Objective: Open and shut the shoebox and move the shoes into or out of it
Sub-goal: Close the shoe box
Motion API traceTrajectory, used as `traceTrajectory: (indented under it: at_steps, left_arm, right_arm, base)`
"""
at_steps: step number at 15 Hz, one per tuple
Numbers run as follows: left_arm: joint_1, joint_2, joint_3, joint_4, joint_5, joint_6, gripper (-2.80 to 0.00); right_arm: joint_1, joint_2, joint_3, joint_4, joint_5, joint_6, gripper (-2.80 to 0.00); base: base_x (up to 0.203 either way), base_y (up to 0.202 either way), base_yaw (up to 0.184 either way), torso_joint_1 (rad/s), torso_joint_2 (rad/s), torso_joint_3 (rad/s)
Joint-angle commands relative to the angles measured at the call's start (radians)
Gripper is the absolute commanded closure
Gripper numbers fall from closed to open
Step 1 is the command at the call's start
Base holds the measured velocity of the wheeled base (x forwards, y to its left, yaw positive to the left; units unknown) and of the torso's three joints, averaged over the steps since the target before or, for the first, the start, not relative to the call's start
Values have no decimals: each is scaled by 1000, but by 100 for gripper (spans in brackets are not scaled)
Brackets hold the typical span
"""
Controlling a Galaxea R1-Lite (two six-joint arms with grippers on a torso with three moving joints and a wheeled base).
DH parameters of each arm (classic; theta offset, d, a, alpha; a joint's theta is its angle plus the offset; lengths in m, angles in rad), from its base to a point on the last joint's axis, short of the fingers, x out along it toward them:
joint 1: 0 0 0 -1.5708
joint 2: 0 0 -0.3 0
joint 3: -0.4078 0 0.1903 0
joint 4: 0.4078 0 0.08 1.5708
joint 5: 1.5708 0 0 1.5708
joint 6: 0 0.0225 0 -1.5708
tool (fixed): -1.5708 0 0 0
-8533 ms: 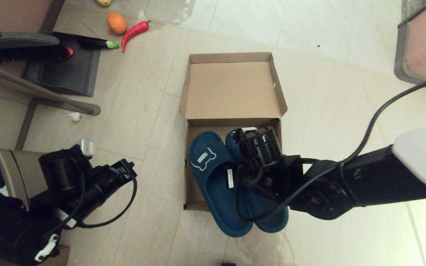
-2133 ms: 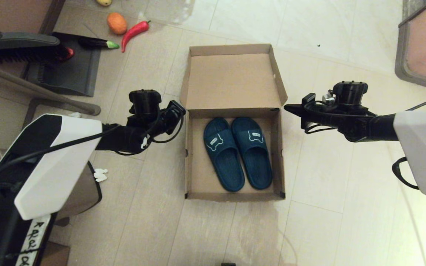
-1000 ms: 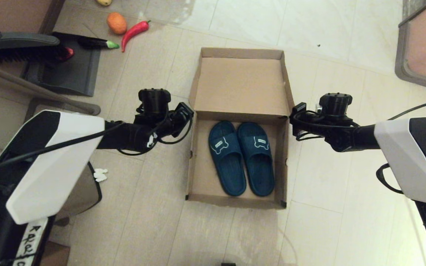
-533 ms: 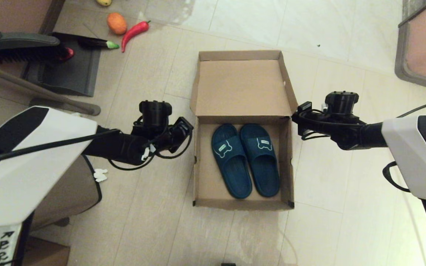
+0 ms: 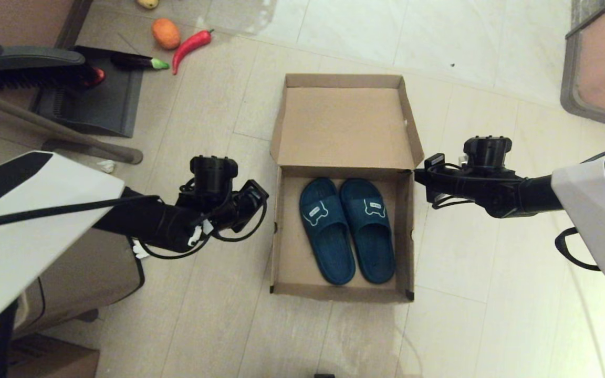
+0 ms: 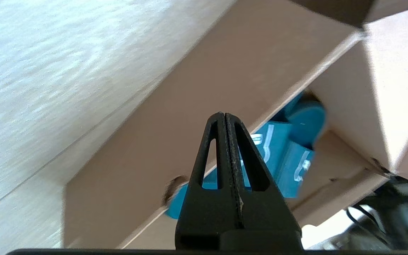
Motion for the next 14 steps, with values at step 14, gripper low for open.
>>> traceTrajectory:
  at_steps: [14]
  left_arm:
    - [-37, -196, 250, -106, 79, 0, 0]
  right_arm:
    - [-43, -60, 49, 46, -26, -6, 0]
  base:
    - [0, 0, 0, 0, 0, 0]
